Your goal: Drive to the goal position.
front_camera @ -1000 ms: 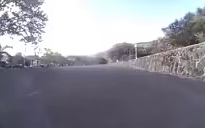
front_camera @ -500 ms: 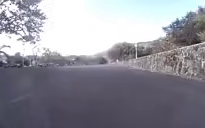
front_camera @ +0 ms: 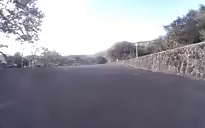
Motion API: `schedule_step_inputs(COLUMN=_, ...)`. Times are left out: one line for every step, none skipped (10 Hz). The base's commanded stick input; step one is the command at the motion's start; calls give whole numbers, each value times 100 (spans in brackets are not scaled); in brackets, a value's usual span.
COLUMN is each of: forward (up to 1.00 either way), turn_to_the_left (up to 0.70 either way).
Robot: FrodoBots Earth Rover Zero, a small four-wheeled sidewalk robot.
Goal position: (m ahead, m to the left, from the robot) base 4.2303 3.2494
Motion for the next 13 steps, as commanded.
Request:
schedule_step_inputs(forward=70, turn_to_the_left=0)
schedule_step_inputs(forward=70, turn_to_the_left=0)
schedule_step_inputs(forward=70, turn_to_the_left=0)
schedule_step_inputs(forward=70, turn_to_the_left=0)
schedule_step_inputs(forward=70, turn_to_the_left=0)
schedule_step_inputs(forward=70, turn_to_the_left=0)
schedule_step_inputs(forward=70, turn_to_the_left=0)
schedule_step_inputs(forward=70, turn_to_the_left=0)
schedule_step_inputs(forward=70, turn_to_the_left=0)
schedule_step_inputs(forward=70, turn_to_the_left=0)
schedule_step_inputs(forward=70, turn_to_the_left=0)
schedule_step_inputs(forward=70, turn_to_the_left=0)
schedule_step_inputs(forward=70, turn_to_the_left=0)
